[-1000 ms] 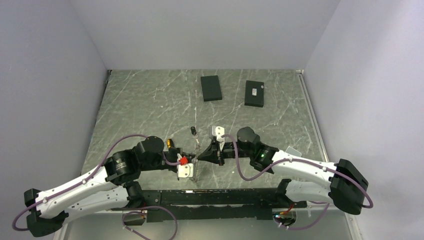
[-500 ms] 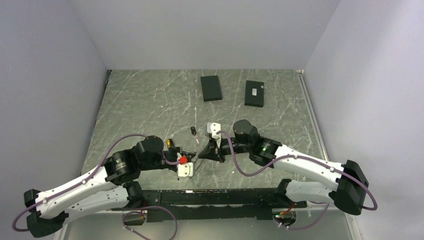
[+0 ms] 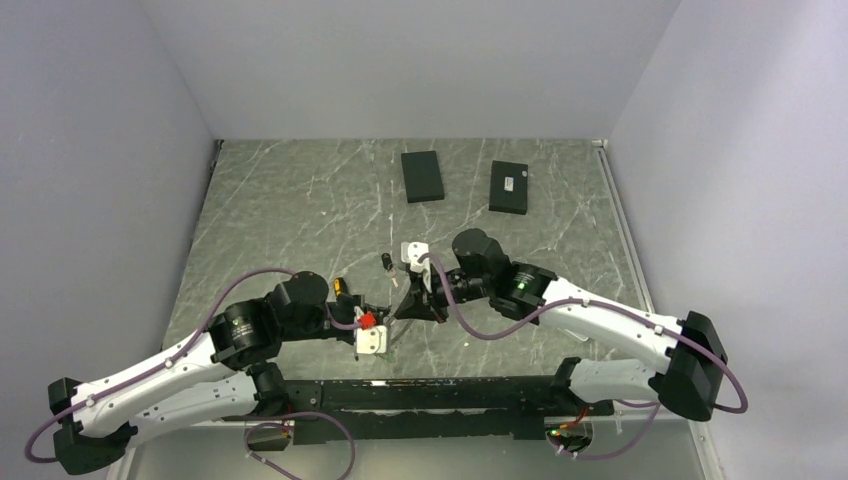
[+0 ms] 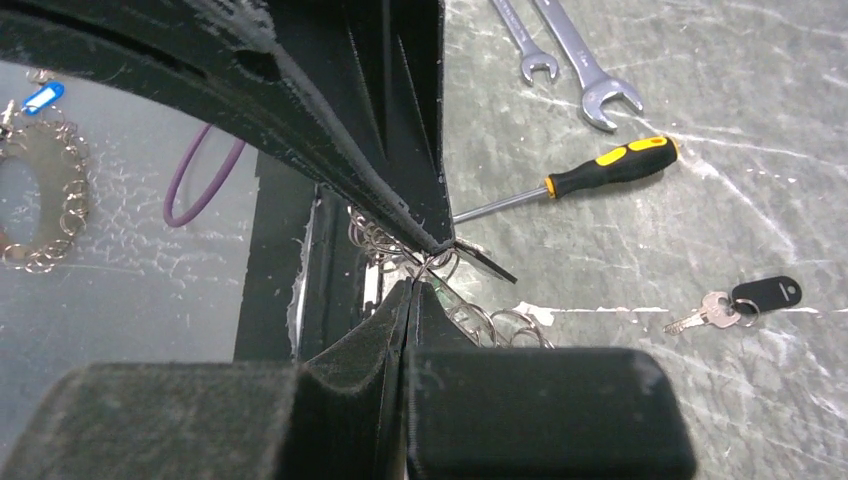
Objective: Put the keys on the keyring
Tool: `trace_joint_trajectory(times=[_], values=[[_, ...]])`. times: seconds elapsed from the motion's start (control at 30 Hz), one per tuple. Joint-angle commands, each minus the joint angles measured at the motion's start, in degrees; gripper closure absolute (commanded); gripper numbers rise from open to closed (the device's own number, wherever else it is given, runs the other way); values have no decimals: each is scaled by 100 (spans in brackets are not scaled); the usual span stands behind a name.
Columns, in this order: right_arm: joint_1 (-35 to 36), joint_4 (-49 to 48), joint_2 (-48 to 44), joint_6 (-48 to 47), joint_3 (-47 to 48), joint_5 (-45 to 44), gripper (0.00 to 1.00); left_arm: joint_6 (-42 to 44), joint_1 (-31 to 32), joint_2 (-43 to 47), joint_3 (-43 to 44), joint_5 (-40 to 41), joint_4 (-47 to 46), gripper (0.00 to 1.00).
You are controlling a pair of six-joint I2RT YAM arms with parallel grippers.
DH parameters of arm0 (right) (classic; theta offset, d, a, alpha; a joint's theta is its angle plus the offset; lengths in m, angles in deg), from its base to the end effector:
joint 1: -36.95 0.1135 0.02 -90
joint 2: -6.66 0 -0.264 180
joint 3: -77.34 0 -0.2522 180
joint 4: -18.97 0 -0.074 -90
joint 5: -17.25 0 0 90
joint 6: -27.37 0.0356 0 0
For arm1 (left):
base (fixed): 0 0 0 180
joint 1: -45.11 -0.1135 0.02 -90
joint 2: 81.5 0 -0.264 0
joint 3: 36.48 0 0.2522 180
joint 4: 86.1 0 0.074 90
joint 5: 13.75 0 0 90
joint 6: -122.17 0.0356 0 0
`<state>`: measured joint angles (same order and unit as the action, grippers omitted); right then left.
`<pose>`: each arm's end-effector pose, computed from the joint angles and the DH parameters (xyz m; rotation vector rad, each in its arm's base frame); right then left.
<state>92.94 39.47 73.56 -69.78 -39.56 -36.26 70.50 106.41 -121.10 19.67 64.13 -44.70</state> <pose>0.1288 0.2287 0.2974 -1.4496 1.5229 1.1662 0.0689 -0.1414 0.3079 1.6320 1.1990 -0.4672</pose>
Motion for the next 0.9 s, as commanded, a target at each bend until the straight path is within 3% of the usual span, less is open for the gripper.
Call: trace_joint_trajectory(times=[0.0, 0.33, 0.7, 0.87], values=[[20, 59, 298, 9, 581, 183, 100, -62, -13, 16, 84, -137, -191, 100], [-22, 540, 675, 96, 935, 106, 100, -45, -13, 109, 83, -102, -171, 100], [-24, 419, 636, 228, 1026, -159, 100, -86, -12, 98, 111, -153, -215, 100], [-18, 334, 353, 245, 799, -424, 77, -114, -13, 179, 107, -117, -270, 100]])
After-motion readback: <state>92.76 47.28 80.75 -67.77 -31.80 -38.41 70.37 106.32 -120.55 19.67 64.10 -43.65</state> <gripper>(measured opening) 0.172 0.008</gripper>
